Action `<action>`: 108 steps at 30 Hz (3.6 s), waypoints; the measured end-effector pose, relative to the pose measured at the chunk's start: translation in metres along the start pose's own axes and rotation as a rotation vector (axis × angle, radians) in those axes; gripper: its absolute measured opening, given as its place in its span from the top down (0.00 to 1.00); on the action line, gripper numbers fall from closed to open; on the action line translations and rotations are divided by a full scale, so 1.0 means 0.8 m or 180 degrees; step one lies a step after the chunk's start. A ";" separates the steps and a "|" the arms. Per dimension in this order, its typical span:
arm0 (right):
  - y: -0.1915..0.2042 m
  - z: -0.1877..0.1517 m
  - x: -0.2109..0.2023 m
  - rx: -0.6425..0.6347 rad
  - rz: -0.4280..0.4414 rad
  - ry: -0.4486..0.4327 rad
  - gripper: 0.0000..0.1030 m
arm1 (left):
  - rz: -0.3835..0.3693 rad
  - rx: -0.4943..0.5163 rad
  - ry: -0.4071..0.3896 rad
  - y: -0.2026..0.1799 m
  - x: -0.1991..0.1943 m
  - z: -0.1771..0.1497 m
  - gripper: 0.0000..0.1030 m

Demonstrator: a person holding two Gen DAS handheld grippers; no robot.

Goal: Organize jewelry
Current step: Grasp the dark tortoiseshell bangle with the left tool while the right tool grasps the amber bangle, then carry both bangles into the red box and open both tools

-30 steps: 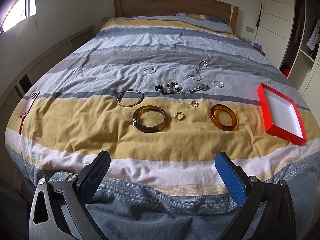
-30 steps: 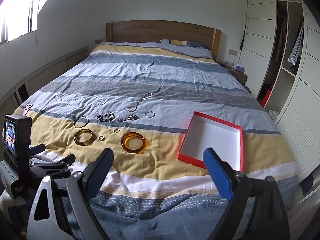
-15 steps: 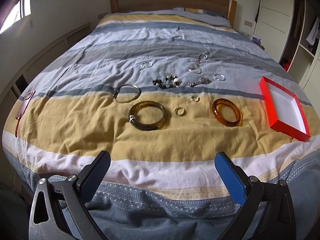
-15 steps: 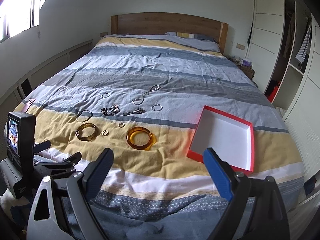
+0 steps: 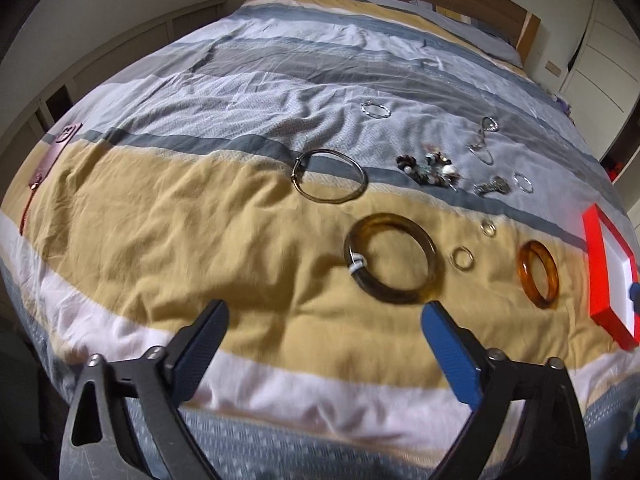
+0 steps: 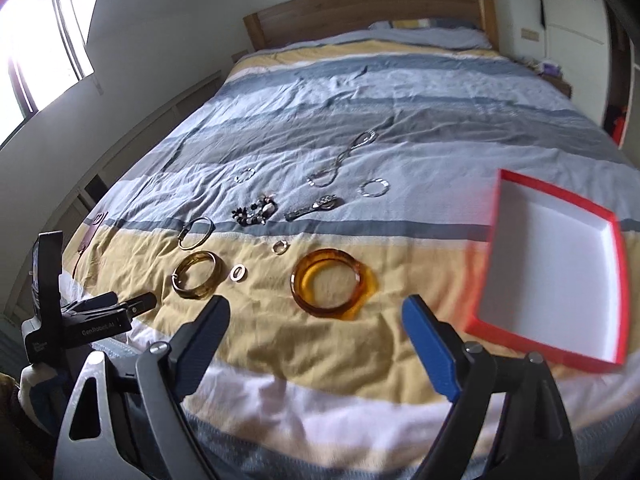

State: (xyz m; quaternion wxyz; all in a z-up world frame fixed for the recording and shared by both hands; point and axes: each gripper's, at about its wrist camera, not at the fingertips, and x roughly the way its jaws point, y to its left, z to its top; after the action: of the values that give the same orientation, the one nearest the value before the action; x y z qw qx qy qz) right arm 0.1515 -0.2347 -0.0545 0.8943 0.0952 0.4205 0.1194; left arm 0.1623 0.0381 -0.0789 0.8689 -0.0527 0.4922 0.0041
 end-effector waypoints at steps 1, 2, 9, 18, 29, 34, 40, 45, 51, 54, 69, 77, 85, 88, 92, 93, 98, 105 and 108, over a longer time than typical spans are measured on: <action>-0.002 0.006 0.017 0.0005 -0.0008 0.0066 0.28 | -0.0005 -0.0025 0.0028 0.003 0.010 0.008 0.15; -0.004 0.012 0.033 0.0010 -0.0019 0.0129 0.37 | -0.0003 -0.0043 0.0052 0.004 0.019 0.014 0.18; -0.032 0.019 0.119 0.0061 -0.0250 0.0520 0.48 | -0.0090 -0.0180 0.0230 0.015 0.073 0.042 0.33; -0.041 0.012 0.167 -0.0129 -0.0360 0.0658 0.69 | 0.0174 0.0255 0.0311 -0.028 0.105 0.042 0.35; -0.010 0.005 0.131 -0.0403 -0.0372 0.0415 0.91 | 0.0313 0.0673 0.0235 -0.064 0.082 0.026 0.89; 0.003 0.002 0.081 -0.0428 -0.0367 0.0151 0.92 | 0.0432 0.0710 0.0116 -0.072 0.051 0.015 0.89; -0.007 -0.002 0.016 -0.0386 -0.0384 -0.0122 0.92 | 0.0442 0.0806 -0.0048 -0.098 0.007 0.010 0.90; -0.053 -0.010 -0.033 -0.0217 -0.0513 -0.0275 0.91 | 0.0238 0.0994 -0.0150 -0.159 -0.024 0.006 0.90; -0.155 -0.022 -0.078 0.0106 -0.0866 -0.0325 0.91 | -0.0224 0.1348 -0.0207 -0.279 -0.042 0.004 0.90; -0.205 -0.028 -0.094 0.0240 -0.1079 -0.0317 0.91 | -0.0458 0.1540 -0.0206 -0.350 -0.035 0.000 0.90; -0.299 -0.059 -0.080 0.0256 -0.1504 0.0023 0.91 | -0.0589 0.2155 0.0213 -0.531 0.069 -0.040 0.90; -0.298 -0.067 -0.059 0.0024 -0.1533 0.0236 0.90 | -0.0494 0.2053 0.0361 -0.513 0.096 -0.053 0.88; -0.286 -0.066 -0.034 -0.0229 -0.1390 0.0415 0.90 | -0.0108 0.1656 0.0439 -0.484 0.080 -0.076 0.88; -0.283 -0.062 -0.027 -0.0279 -0.1351 0.0459 0.90 | -0.0077 0.1481 0.0502 -0.469 0.071 -0.084 0.87; -0.277 -0.061 -0.024 -0.0339 -0.1364 0.0498 0.89 | -0.0139 0.1399 0.0592 -0.461 0.069 -0.083 0.87; -0.277 -0.061 -0.025 -0.0328 -0.1340 0.0495 0.89 | -0.0172 0.1364 0.0613 -0.459 0.068 -0.086 0.87; -0.272 -0.064 -0.039 -0.0309 -0.1274 0.0454 0.89 | -0.0245 0.1418 0.0628 -0.460 0.065 -0.086 0.86; -0.262 -0.062 -0.090 -0.0179 -0.1264 0.0146 0.66 | -0.0494 0.1505 0.0598 -0.467 0.055 -0.077 0.58; -0.262 -0.063 -0.120 -0.0069 -0.1278 0.0015 0.65 | -0.0546 0.1555 0.0456 -0.470 0.032 -0.079 0.50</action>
State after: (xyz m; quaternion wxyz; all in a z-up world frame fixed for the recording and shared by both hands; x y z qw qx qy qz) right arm 0.0809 -0.4588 -0.0729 0.9001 -0.0004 0.4319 -0.0566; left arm 0.1433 -0.3434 -0.1001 0.8159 0.1169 0.5326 -0.1923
